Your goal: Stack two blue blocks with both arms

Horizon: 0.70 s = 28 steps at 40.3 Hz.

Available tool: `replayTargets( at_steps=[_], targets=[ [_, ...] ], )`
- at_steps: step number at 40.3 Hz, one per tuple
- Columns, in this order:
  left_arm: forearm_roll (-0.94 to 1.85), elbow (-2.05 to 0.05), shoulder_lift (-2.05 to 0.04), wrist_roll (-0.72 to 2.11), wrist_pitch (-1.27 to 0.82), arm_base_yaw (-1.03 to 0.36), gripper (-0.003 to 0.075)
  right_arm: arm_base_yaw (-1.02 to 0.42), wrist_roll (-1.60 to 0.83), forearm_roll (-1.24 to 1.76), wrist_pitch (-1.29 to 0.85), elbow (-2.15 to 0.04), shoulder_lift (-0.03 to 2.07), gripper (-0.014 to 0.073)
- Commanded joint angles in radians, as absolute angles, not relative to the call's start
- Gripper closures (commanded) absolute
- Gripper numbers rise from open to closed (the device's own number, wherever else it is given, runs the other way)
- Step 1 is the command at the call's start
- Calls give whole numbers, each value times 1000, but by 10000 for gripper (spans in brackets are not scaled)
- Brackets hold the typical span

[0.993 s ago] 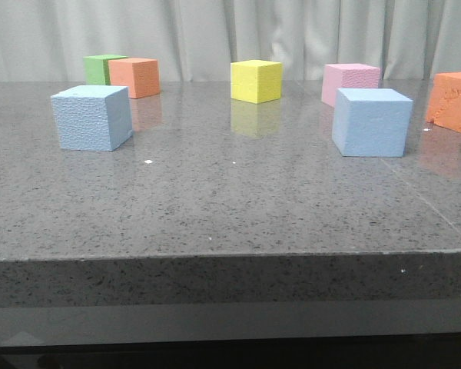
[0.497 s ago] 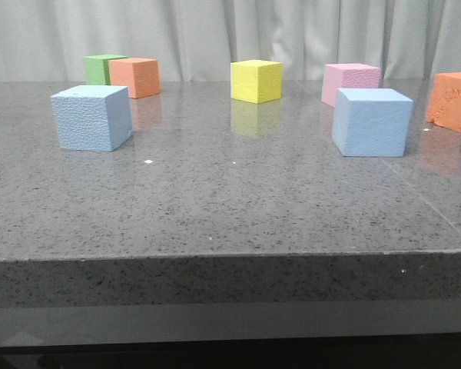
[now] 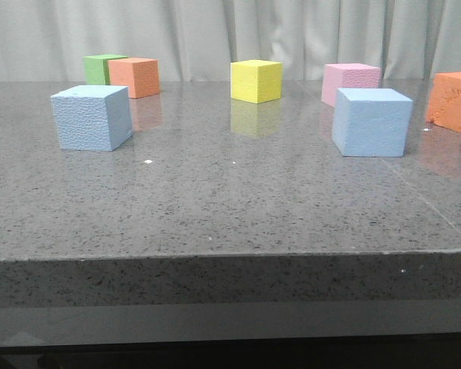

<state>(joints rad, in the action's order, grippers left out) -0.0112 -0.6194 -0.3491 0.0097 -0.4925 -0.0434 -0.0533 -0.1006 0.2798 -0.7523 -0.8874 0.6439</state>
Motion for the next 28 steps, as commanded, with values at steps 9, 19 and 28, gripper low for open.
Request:
replayTargets(
  at_steps=[9, 19, 28],
  targets=[
    [-10, -644, -364, 0, -407, -45, 113, -99, -268, 403, -1055, -1193, 929, -61],
    [-10, -644, -364, 0, -407, -45, 113, -259, -183, 298, -1127, -1320, 1159, -61],
    [-10, -644, -364, 0, -407, -45, 113, -387, 174, -73, -1108, -1393, 1321, -61]
  ],
)
